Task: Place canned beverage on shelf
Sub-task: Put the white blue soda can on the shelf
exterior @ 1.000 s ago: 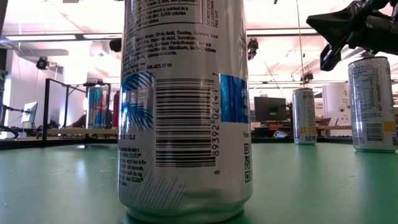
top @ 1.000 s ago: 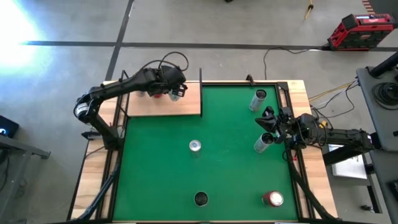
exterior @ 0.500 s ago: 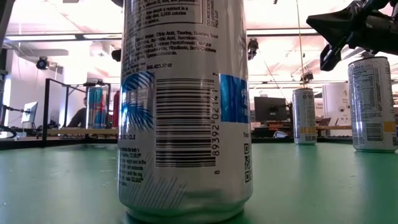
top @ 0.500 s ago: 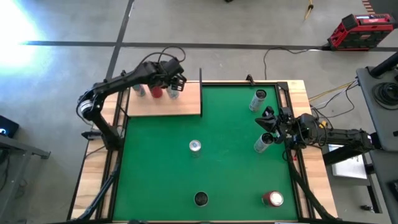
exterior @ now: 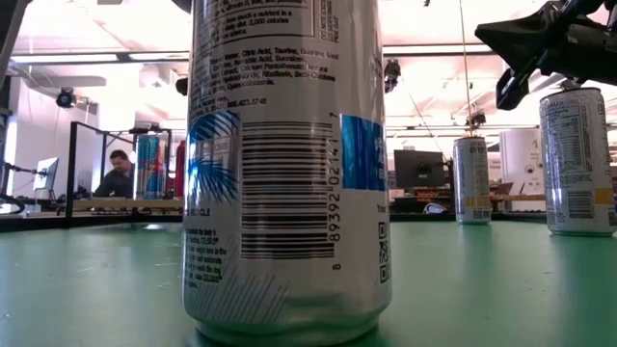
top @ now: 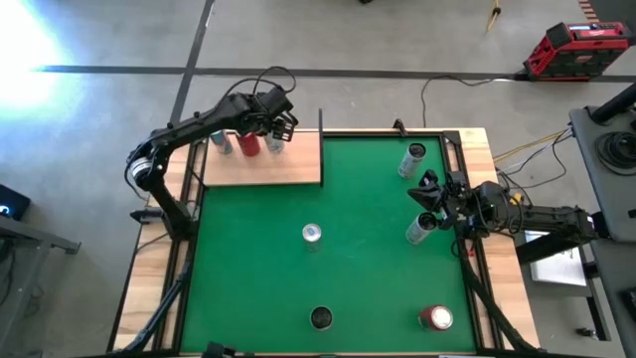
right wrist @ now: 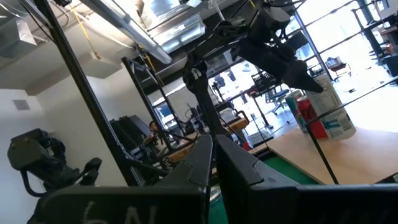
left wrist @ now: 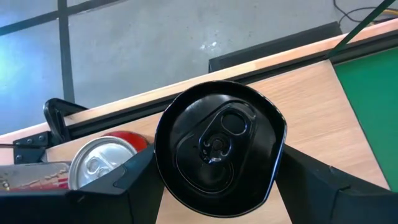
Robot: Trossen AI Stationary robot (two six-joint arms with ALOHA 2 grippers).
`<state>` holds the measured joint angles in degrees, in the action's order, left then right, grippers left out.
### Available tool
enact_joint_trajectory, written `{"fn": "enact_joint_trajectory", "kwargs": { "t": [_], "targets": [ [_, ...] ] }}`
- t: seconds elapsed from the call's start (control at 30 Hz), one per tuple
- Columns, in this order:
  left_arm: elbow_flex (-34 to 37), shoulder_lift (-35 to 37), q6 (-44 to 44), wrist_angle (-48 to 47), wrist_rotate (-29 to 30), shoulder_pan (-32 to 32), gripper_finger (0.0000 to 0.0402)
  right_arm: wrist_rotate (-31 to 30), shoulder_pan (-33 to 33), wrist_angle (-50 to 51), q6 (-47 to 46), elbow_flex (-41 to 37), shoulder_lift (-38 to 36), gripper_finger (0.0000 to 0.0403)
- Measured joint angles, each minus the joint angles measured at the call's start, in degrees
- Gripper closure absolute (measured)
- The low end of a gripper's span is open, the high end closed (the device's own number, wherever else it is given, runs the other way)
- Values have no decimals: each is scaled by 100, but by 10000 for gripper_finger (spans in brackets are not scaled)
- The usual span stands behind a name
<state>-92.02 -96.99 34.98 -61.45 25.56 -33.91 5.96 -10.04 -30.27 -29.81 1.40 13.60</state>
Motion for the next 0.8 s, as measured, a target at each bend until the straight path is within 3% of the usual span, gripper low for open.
{"fn": "enact_joint_trajectory", "kwargs": {
  "t": [0.8],
  "targets": [
    [-12,-284,75,17,-60,-88,157,0,-1,0,1,1,1,390]
  ]
}}
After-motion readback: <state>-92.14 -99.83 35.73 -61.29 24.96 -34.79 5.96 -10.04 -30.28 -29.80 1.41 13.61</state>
